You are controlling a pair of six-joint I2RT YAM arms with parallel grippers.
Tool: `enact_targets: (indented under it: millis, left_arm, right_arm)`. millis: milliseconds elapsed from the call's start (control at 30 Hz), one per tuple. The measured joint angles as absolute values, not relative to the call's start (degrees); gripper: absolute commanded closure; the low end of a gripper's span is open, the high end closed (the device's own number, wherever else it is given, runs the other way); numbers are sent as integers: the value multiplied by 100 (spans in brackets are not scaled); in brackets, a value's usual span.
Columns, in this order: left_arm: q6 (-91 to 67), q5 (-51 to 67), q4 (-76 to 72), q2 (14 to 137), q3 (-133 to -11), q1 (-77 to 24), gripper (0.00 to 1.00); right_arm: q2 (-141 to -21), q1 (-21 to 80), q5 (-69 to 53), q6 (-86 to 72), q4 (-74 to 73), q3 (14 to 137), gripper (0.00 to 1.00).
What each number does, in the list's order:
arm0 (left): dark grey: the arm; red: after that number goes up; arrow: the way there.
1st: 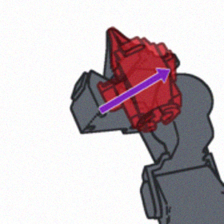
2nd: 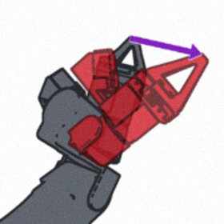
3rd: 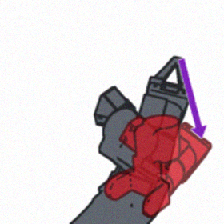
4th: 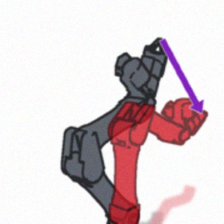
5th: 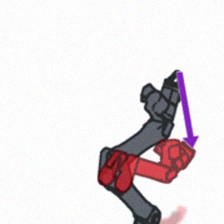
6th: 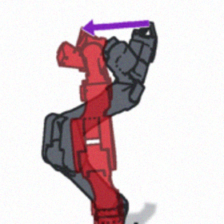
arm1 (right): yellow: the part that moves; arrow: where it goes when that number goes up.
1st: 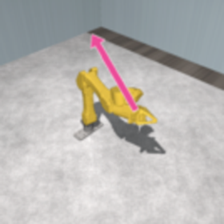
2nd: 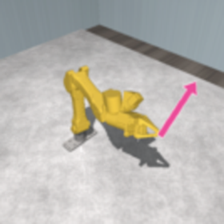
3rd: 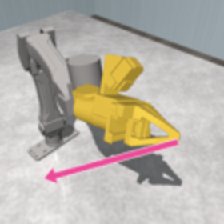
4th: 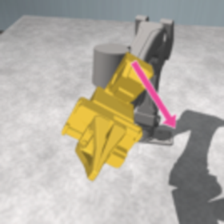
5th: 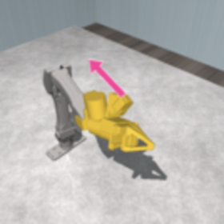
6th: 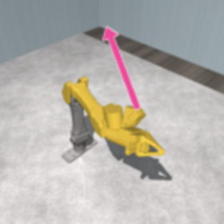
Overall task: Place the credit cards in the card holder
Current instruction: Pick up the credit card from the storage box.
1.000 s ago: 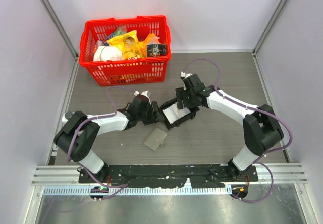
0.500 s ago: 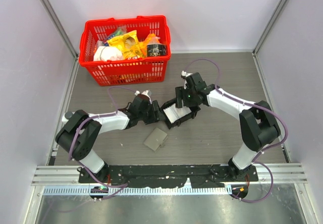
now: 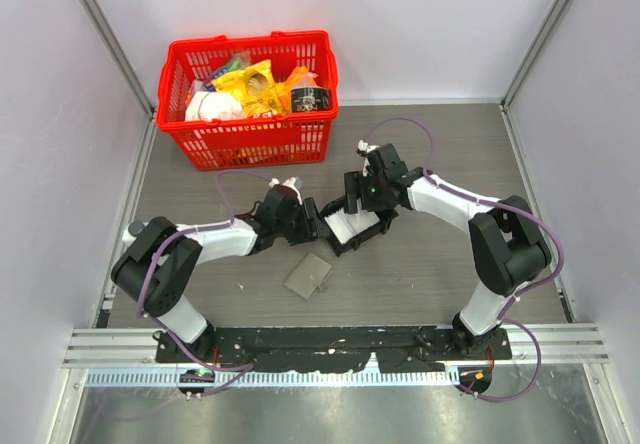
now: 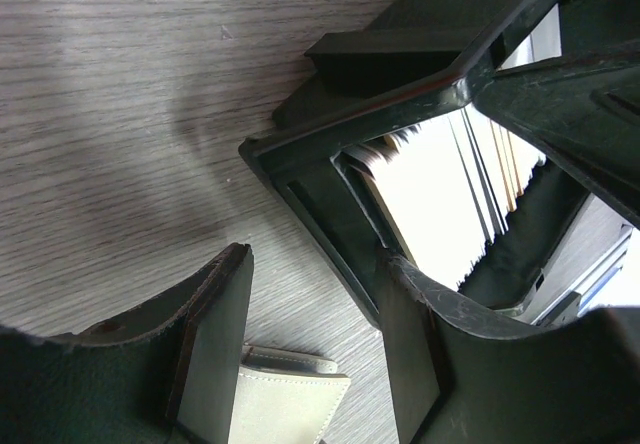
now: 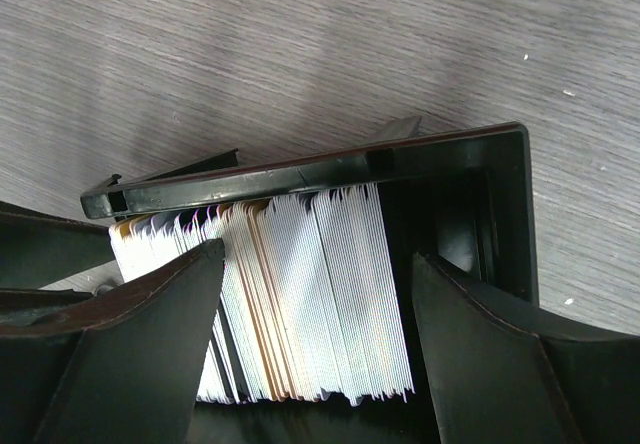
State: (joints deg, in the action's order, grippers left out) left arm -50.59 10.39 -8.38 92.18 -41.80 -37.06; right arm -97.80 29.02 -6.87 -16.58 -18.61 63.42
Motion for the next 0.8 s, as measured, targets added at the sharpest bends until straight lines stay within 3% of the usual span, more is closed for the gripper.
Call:
enact_targets:
  millis: [133, 333, 800]
  left_arm:
    - [-5059, 1061, -862, 9225, -4213, -3706, 44]
    - [-5054, 1070, -871, 9242, -4241, -3706, 44]
    - [-5052, 1096, -825, 9253, -4259, -3704, 44]
  right_arm:
    - [-9780, 2902, -755, -1660, -1833, 6331, 22]
    - [-9776, 2842, -862, -1627, -1837, 6331, 39]
    - [-9684, 2783, -775, -1531, -1911, 6333, 55]
